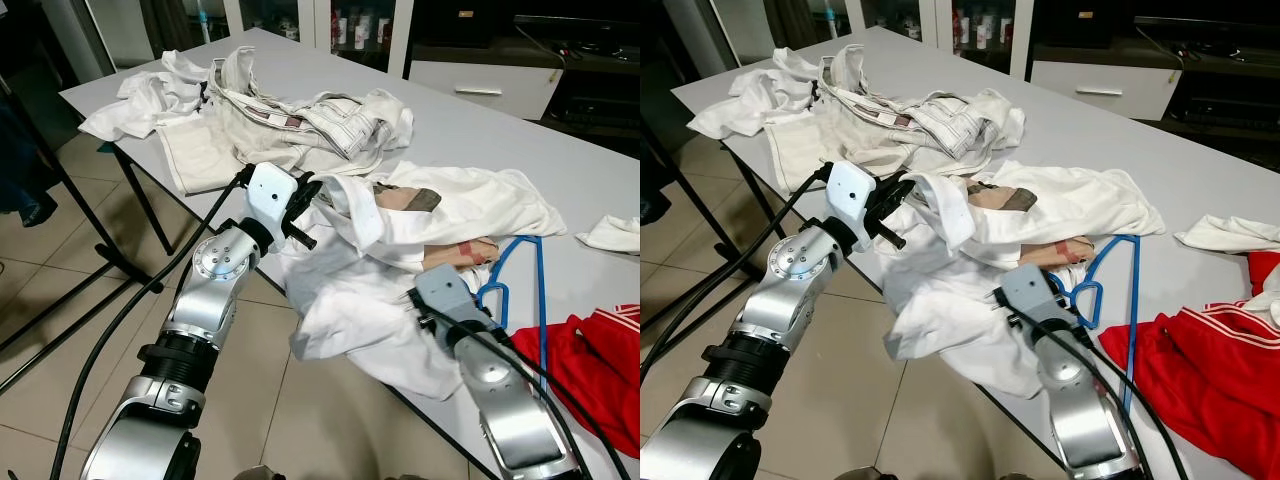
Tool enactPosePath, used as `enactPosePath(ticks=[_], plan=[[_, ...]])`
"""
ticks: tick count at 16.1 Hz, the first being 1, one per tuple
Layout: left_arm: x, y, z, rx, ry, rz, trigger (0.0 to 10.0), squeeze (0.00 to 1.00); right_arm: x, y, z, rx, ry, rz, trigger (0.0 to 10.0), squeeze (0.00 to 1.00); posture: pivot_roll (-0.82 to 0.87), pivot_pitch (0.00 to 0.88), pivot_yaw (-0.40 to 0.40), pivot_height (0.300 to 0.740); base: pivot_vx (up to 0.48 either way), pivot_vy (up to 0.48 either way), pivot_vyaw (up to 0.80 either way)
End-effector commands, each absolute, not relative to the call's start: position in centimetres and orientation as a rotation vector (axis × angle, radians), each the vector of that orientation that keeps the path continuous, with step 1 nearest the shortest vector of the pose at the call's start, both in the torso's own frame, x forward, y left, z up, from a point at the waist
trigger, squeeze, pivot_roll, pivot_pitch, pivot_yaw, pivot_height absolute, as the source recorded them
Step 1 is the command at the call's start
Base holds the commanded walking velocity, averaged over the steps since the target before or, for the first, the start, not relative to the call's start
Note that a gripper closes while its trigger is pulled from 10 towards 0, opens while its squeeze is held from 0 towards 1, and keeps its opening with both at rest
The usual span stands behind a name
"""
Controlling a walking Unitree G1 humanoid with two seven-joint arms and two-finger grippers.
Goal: Hang hanger
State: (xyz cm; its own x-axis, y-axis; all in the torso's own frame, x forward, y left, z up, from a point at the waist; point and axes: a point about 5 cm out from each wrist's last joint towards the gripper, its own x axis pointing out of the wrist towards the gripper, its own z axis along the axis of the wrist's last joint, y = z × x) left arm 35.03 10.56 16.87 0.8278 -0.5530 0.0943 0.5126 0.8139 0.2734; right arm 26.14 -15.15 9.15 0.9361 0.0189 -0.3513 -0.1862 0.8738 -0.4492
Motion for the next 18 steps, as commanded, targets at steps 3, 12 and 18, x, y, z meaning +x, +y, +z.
enactPosePath(ticks=[3, 12, 18], plan=[[35.3, 10.8, 17.2, 0.241, -0.179, -0.562, 10.0, 0.00, 26.2, -16.5, 8.5, -0.413, 0.427, 0.035, 0.5, 0.00, -0.02, 0.037, 0.073, 0.723, 0.000, 0.000, 0.00], [35.3, 10.7, 17.1, 0.242, -0.177, -0.564, 10.0, 0.00, 26.2, -16.9, 9.7, -0.215, 0.427, 0.034, 10.0, 0.00, -0.03, 0.036, 0.070, 0.723, 0.000, 0.000, 0.00], [35.4, 10.7, 17.1, 0.244, -0.178, -0.566, 10.0, 0.00, 26.5, -17.6, 12.5, -0.184, 0.324, 0.110, 10.0, 0.00, -0.03, 0.029, 0.072, 0.723, 0.000, 0.000, 0.00]])
